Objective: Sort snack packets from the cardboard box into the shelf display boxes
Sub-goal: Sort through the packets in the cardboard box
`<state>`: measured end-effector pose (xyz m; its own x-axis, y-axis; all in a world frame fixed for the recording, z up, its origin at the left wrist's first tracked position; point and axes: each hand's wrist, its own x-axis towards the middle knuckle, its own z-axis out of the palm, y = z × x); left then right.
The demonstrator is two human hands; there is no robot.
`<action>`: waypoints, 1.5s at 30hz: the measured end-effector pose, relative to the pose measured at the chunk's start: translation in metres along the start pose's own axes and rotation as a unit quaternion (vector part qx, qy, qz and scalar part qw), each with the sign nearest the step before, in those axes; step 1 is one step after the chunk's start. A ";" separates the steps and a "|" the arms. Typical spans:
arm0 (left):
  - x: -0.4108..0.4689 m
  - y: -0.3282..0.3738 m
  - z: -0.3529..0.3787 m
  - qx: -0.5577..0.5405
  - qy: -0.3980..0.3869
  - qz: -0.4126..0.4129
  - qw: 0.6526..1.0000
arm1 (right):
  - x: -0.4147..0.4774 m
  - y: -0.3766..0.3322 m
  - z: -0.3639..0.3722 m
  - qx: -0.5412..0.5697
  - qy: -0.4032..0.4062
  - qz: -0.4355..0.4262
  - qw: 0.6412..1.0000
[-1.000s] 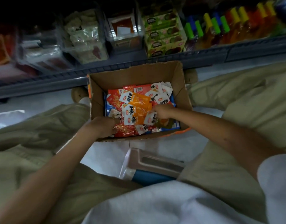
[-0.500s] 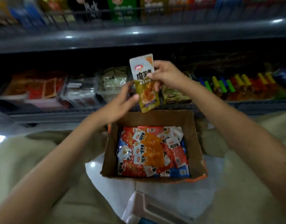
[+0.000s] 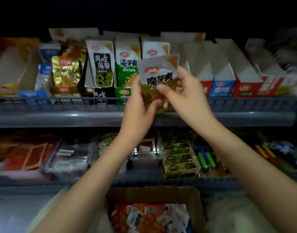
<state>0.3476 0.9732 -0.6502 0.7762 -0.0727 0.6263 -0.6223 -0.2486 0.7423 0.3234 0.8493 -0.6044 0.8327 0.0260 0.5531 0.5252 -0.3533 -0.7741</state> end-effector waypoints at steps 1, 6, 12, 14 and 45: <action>0.006 -0.004 0.002 0.025 0.013 0.018 0.999 | 0.009 0.002 -0.002 0.003 0.015 -0.021 1.000; 0.025 -0.029 0.011 0.252 0.132 0.162 0.945 | 0.061 0.014 -0.013 0.182 0.081 -0.004 0.980; 0.031 -0.040 0.023 0.383 0.060 0.186 0.903 | 0.101 0.050 -0.009 0.120 0.077 0.009 0.990; 0.029 -0.043 0.024 0.390 0.036 0.167 0.905 | 0.109 0.060 -0.007 0.046 0.059 -0.008 0.997; 0.032 -0.051 0.023 0.401 0.014 0.159 0.902 | 0.097 0.048 -0.044 -0.480 -0.014 -0.078 0.874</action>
<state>0.4065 0.9613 -0.6740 0.5618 -0.2425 0.7910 -0.5309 -0.8389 0.1198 0.4219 0.7938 -0.5747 0.7748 0.1618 0.6111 0.2547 -0.9647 -0.0675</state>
